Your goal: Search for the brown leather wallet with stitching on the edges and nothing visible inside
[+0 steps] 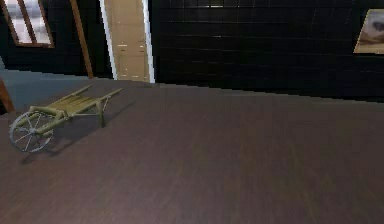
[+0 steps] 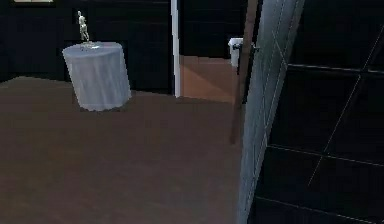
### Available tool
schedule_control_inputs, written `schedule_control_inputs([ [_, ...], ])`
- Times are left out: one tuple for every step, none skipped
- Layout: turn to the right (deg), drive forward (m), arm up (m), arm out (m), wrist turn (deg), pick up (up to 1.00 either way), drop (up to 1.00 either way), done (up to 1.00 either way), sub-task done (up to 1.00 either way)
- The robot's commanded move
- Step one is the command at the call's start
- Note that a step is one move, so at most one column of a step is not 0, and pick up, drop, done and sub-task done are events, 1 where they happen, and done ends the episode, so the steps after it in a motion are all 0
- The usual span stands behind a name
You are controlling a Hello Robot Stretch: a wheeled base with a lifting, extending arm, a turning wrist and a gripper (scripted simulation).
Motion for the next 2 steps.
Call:
schedule_control_inputs([
  [-3.0,0.0,0.0,0.0,0.0,0.0,0.0,0.0,0.0],
  [0.0,1.0,0.0,0.0,0.0,0.0,0.0,0.0,0.0],
])
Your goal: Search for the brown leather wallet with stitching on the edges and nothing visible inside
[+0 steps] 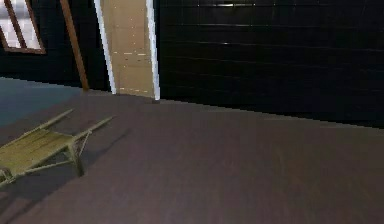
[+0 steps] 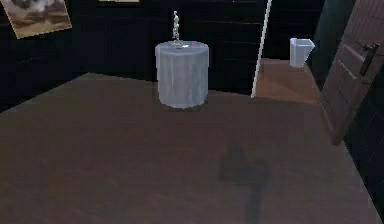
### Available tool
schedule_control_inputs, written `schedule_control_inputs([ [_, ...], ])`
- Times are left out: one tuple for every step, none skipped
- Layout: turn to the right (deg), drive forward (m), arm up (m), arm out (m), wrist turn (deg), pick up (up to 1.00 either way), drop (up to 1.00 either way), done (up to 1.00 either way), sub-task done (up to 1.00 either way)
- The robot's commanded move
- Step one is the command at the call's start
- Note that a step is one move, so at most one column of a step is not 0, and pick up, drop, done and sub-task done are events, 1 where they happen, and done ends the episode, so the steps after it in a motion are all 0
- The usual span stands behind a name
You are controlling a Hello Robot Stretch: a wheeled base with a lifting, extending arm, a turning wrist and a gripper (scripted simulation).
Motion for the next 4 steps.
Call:
schedule_control_inputs([
  [0.0,1.0,0.0,0.0,0.0,0.0,0.0,0.0,0.0],
  [0.0,1.0,0.0,0.0,0.0,0.0,0.0,0.0,0.0],
  [0.0,0.3,0.0,0.0,0.0,0.0,0.0,0.0,0.0],
  [-45.0,0.0,0.0,0.0,0.0,0.0,0.0,0.0,0.0],
])
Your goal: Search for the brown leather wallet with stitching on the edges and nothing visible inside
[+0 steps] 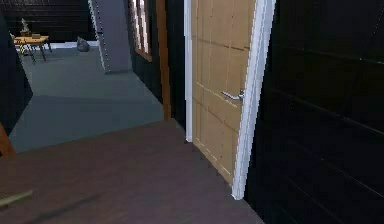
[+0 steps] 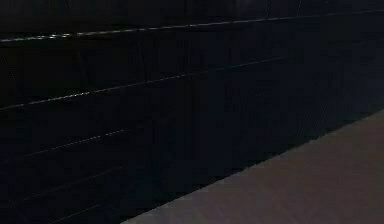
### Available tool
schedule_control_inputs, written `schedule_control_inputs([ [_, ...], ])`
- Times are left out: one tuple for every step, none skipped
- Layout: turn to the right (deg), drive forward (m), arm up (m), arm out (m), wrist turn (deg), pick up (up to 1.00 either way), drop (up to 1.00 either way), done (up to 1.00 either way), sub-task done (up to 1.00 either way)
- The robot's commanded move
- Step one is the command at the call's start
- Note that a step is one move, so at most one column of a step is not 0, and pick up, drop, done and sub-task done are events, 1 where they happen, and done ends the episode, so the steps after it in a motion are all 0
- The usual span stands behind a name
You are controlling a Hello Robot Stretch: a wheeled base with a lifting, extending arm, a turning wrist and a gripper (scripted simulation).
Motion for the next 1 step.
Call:
schedule_control_inputs([
  [-21.0,0.0,0.0,0.0,0.0,0.0,0.0,0.0,0.0],
])
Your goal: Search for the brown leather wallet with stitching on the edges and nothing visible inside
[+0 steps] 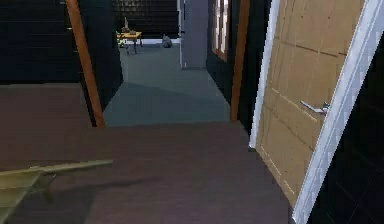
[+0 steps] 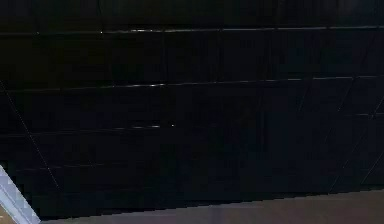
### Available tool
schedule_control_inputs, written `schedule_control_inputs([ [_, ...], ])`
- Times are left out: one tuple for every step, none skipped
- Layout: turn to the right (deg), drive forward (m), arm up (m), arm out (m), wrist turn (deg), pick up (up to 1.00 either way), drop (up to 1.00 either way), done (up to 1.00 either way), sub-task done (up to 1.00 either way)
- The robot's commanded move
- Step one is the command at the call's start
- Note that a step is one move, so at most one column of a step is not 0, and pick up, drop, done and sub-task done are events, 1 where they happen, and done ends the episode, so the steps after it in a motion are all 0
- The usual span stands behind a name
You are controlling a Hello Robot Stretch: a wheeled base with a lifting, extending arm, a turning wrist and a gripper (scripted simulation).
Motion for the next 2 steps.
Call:
schedule_control_inputs([
  [0.0,0.45,0.0,0.0,0.0,0.0,0.0,0.0,0.0],
  [-6.0,0.0,0.0,0.0,0.0,0.0,0.0,0.0,0.0],
])
